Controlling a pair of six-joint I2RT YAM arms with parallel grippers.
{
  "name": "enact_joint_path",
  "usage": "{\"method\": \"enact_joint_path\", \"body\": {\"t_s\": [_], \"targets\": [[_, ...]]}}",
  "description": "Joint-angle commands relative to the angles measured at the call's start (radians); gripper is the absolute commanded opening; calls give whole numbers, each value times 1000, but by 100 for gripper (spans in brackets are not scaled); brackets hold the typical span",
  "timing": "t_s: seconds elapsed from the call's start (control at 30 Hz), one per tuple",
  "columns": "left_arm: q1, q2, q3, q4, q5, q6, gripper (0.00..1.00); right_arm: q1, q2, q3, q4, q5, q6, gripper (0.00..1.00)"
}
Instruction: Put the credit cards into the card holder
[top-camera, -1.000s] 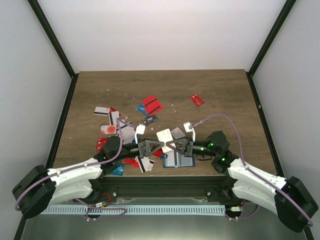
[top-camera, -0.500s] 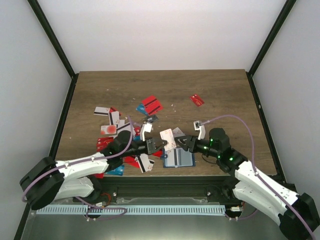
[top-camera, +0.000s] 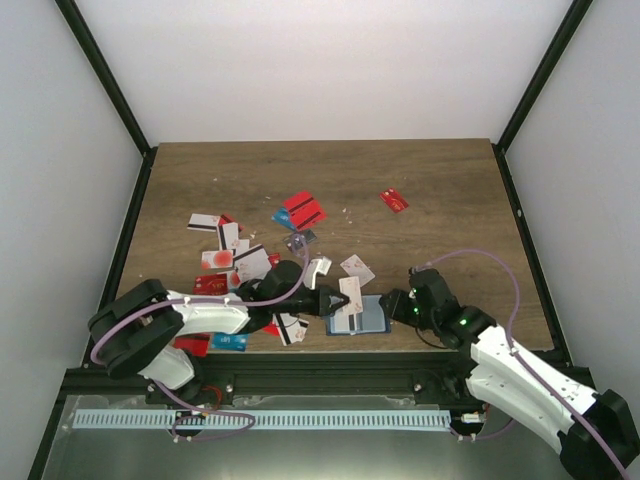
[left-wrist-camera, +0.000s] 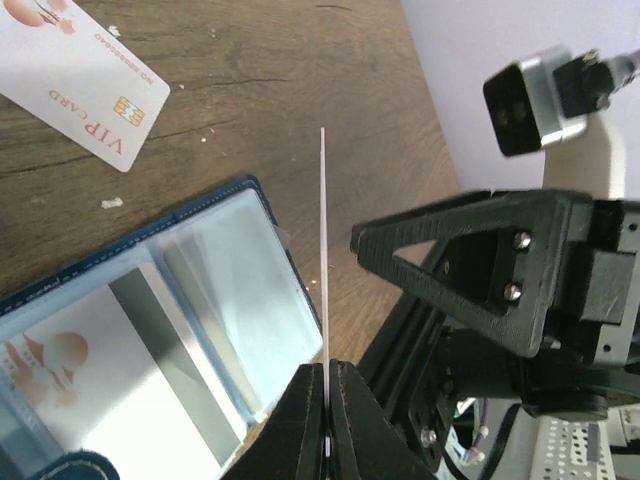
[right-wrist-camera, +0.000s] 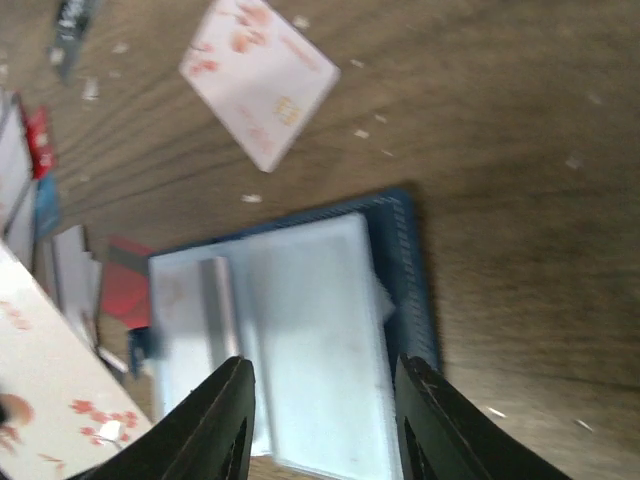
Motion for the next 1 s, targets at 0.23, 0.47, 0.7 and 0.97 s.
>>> {"method": "enact_joint_path", "body": {"t_s": [0.23,0.47,0.7,0.97], "targets": [[-5,116,63,-36,-104,10,4,-8,38,-36,-84,47,93,31],[-9,169,72,-5,-89,7,4,-8,70,-81,-52,-14,79,23],[-24,210,80,25,-74,-7,4,-7,77,-90,-42,-36,68,18],[-37,243,91,60,-58,-30,4,-5,137,-97,0,-88,67,14]]}}
